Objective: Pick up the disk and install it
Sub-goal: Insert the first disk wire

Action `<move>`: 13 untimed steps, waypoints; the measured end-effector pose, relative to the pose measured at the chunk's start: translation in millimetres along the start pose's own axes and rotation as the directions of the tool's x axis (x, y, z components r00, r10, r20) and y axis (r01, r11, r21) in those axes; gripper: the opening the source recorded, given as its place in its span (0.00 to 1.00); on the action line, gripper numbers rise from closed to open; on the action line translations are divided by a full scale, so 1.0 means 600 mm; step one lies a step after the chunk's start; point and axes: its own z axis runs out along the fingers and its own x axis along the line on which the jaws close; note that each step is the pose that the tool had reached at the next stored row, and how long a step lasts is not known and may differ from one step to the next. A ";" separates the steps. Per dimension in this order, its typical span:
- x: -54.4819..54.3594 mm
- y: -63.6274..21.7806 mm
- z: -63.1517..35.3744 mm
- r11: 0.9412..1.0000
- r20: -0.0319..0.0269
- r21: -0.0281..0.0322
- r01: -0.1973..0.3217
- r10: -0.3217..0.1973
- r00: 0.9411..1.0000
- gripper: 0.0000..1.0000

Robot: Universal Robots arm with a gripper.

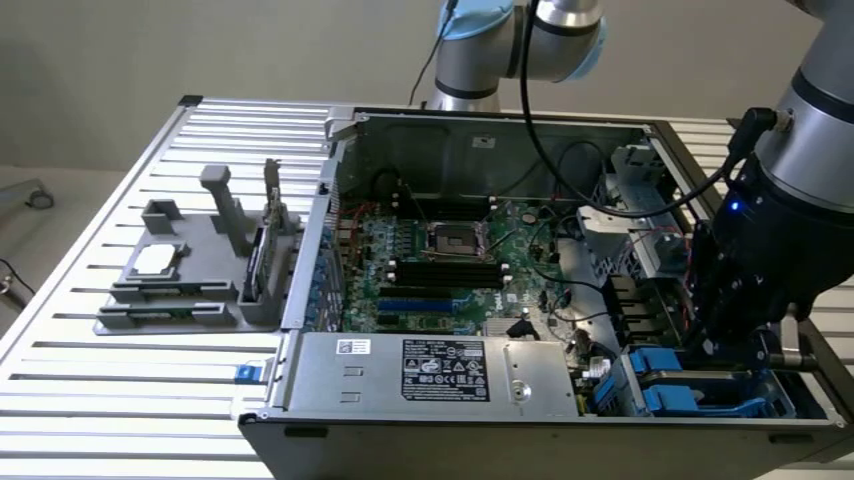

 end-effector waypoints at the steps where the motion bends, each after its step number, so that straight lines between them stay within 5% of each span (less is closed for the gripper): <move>1: 0.000 0.000 -0.001 1.000 -0.001 0.000 0.000 0.000 1.000 0.18; 3: -0.001 0.001 -0.009 1.000 0.001 0.000 0.000 0.000 1.000 0.30; 8: -0.004 0.000 -0.027 1.000 0.000 0.000 0.000 0.000 1.000 0.36; 13: -0.017 -0.032 -0.031 1.000 0.001 0.000 0.000 0.000 1.000 0.36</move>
